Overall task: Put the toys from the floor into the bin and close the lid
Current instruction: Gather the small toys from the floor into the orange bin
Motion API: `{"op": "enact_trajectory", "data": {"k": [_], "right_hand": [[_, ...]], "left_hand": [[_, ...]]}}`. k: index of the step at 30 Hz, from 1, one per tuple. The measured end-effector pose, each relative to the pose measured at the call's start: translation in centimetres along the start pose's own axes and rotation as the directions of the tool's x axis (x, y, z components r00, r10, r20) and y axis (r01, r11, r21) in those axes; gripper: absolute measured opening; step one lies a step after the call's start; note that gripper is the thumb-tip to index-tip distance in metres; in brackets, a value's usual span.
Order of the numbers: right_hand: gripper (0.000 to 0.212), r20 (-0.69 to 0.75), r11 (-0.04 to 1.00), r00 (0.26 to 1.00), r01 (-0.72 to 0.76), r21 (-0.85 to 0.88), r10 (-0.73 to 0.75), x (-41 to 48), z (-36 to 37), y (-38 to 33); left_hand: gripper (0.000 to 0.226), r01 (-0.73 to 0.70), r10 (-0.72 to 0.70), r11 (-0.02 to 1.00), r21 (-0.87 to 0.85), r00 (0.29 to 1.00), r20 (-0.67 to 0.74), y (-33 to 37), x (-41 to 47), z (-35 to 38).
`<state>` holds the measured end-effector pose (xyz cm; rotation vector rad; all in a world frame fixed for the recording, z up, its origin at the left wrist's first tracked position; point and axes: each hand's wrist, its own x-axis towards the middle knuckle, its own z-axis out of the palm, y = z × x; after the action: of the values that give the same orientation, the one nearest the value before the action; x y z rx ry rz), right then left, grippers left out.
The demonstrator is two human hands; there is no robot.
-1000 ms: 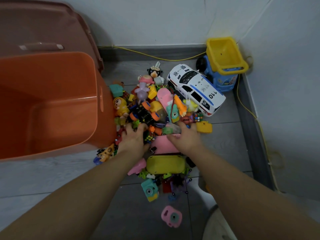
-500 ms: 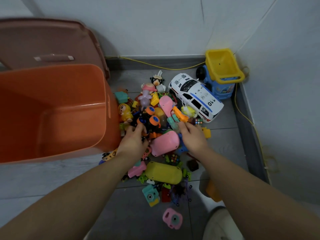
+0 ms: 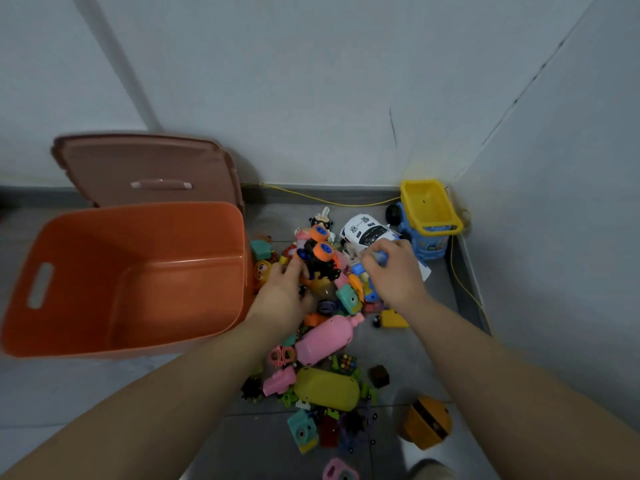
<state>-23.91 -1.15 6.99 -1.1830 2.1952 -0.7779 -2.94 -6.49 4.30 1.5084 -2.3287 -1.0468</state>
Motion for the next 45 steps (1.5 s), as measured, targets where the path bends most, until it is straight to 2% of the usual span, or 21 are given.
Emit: {"op": "enact_trajectory", "data": {"k": [7,15,21,26,32,40,45], "right_hand": [[0.008,-0.035,0.991,0.990,0.134,0.016,-0.133,1.4,-1.1,-6.7],[0.011,0.046,0.956,0.957,0.282,0.083,-0.287,1.0,4.5,-15.4],[0.015,0.179,0.915,0.898,0.400,0.050,-0.402,-0.9,11.2,-19.6],[0.019,0.298,0.886,0.850,0.463,-0.025,-0.435,-1.9,16.2,-19.7],[0.026,0.375,0.862,0.826,0.493,-0.120,-0.420,-2.3,17.3,-18.8],[0.037,0.362,0.833,0.799,0.544,-0.100,-0.479,-2.5,16.0,-17.9],[0.035,0.346,0.832,0.799,0.549,-0.083,-0.493,-2.9,15.5,-17.3]], "left_hand": [[0.027,-0.091,0.089,0.996,-0.012,0.990,-0.111,1.2,0.5,-6.7],[0.029,0.042,-0.029,0.998,0.053,0.975,-0.221,-4.8,-1.4,-14.9],[0.029,0.201,-0.176,0.972,0.125,0.966,-0.189,-10.7,-2.9,-17.8],[0.025,0.311,-0.288,0.934,0.177,0.947,-0.143,-14.7,-3.2,-17.8],[0.028,0.360,-0.360,0.901,0.244,0.932,-0.044,-16.5,-3.4,-16.8],[0.023,0.364,-0.367,0.898,0.249,0.930,-0.036,-15.6,-2.3,-15.9],[0.022,0.340,-0.324,0.919,0.201,0.940,-0.106,-13.8,-2.1,-15.5]]}}
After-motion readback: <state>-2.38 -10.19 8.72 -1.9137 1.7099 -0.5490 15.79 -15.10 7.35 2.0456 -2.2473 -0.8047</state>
